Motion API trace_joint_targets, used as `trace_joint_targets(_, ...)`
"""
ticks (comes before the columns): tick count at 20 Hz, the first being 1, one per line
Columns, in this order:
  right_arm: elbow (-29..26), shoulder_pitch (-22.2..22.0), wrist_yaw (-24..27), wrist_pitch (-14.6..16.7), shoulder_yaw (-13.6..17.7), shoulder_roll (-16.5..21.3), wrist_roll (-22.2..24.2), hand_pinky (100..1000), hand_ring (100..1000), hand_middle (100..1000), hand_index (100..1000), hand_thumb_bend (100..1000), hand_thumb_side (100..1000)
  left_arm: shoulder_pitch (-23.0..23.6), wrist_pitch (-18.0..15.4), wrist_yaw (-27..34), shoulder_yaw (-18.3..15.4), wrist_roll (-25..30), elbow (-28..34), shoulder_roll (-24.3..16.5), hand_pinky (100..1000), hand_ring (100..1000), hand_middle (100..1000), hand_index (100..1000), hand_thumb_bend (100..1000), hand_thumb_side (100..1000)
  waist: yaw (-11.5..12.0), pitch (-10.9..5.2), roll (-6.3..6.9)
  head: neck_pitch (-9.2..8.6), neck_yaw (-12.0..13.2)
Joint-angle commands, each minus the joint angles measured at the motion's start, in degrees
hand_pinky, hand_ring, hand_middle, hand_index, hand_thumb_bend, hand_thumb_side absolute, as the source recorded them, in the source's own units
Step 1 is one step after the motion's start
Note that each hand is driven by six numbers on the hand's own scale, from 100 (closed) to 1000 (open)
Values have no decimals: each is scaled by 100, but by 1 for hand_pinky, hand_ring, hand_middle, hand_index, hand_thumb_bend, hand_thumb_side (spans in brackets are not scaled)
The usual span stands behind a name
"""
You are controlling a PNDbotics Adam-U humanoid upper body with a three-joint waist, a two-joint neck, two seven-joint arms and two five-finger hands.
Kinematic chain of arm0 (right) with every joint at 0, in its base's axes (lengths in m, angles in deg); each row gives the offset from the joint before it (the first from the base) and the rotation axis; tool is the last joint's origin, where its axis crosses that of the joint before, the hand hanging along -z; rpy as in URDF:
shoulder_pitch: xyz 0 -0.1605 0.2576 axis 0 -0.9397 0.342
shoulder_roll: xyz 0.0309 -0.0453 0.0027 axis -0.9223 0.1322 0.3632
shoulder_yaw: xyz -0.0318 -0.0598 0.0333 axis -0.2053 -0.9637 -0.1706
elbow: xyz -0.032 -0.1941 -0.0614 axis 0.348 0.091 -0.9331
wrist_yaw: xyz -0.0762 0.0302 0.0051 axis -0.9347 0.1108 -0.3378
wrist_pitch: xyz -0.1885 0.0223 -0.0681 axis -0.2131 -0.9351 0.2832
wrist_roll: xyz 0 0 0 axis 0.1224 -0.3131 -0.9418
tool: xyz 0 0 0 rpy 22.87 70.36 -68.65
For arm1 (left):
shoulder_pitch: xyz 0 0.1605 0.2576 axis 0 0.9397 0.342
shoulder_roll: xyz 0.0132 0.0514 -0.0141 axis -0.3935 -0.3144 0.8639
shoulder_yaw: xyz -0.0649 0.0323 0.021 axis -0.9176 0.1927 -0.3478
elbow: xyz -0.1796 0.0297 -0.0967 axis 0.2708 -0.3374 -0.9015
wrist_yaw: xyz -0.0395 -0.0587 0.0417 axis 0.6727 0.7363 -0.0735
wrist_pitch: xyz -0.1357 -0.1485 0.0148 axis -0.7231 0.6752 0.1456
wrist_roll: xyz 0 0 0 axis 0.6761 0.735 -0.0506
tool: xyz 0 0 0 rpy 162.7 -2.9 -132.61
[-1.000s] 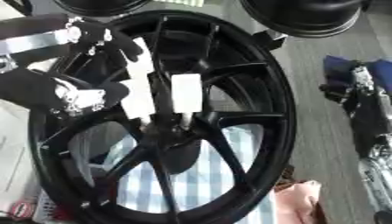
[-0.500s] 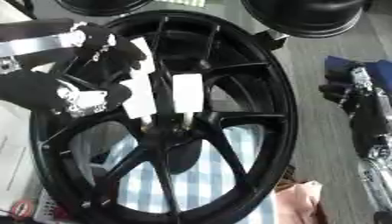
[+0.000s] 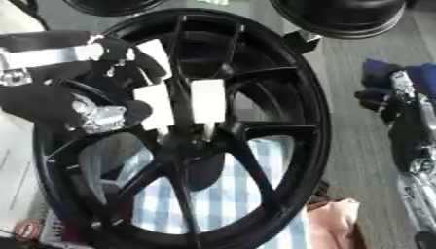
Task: Pull the pin out of the wheel hub.
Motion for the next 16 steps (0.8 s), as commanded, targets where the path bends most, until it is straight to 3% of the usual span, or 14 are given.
trace_joint_targets(1,-85,41,29,21,48,64,5,800,702,705,719,100,840,-47,57,-83,-14,53,59,-73,661,813,781,890,293,657,-3,-96,14,0,0)
trace_joint_targets(16,-61,13,38,49,42,19,11,800,702,705,718,100,846,23,152,-656,63,231,59,-125,648,784,744,861,377,612,-6,-56,35,-13,48)
